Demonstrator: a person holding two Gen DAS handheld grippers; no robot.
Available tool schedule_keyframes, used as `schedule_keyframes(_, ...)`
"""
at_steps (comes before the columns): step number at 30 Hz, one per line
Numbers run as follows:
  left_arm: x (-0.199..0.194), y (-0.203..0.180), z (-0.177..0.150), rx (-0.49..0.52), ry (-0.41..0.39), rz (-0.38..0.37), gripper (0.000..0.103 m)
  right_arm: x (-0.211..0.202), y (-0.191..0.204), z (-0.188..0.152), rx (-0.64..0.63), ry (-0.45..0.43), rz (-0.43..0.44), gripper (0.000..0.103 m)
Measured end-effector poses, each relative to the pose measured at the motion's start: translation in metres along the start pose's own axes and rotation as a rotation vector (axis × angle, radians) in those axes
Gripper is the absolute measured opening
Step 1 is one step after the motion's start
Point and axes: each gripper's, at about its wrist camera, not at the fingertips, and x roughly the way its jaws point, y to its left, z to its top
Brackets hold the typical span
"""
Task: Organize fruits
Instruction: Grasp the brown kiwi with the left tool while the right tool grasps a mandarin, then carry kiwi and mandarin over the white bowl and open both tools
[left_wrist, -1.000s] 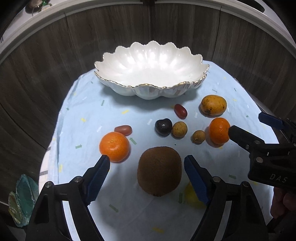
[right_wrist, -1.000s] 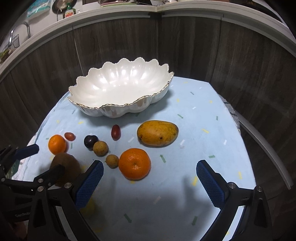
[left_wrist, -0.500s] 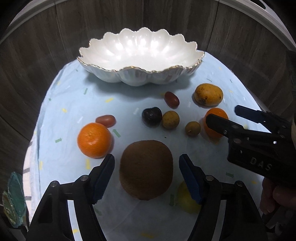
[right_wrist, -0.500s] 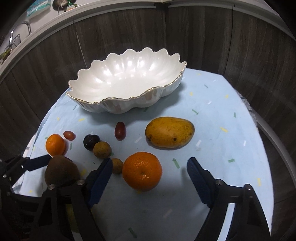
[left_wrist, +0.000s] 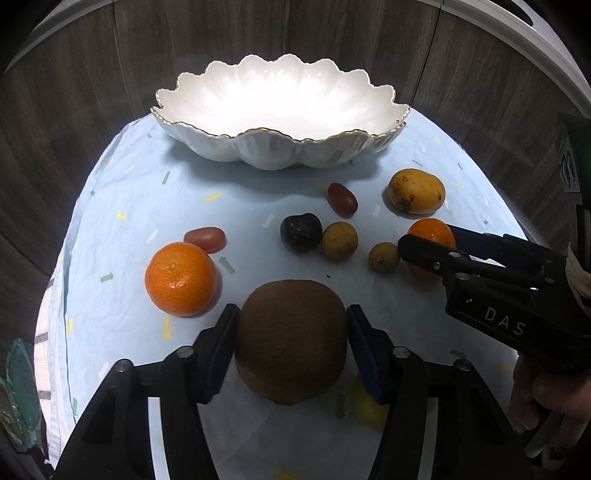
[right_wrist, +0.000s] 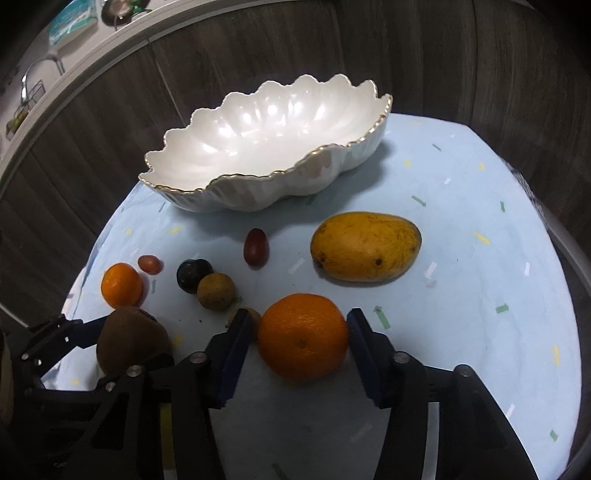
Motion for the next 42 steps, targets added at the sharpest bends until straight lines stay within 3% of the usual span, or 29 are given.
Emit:
schedule_keyframes(12, -0.01, 0.001, -0.003, -0.009, -0.021, 0.015, 0.055, -0.011, 0.004, -0.002, 0.007, 0.003, -0.024, 0.047)
schedule_keyframes(31, -0.087, 0.008, -0.001, -0.046, -0.141, 0.063, 0.055, -0.086, 0.039, -0.002, -0.028, -0.088, -0.055, 0.047)
schedule_keyframes(42, -0.107, 0.018, 0.02, -0.054, -0.191, 0.074, 0.055, -0.104, 0.05, 0.024, -0.056, -0.147, -0.064, 0.047)
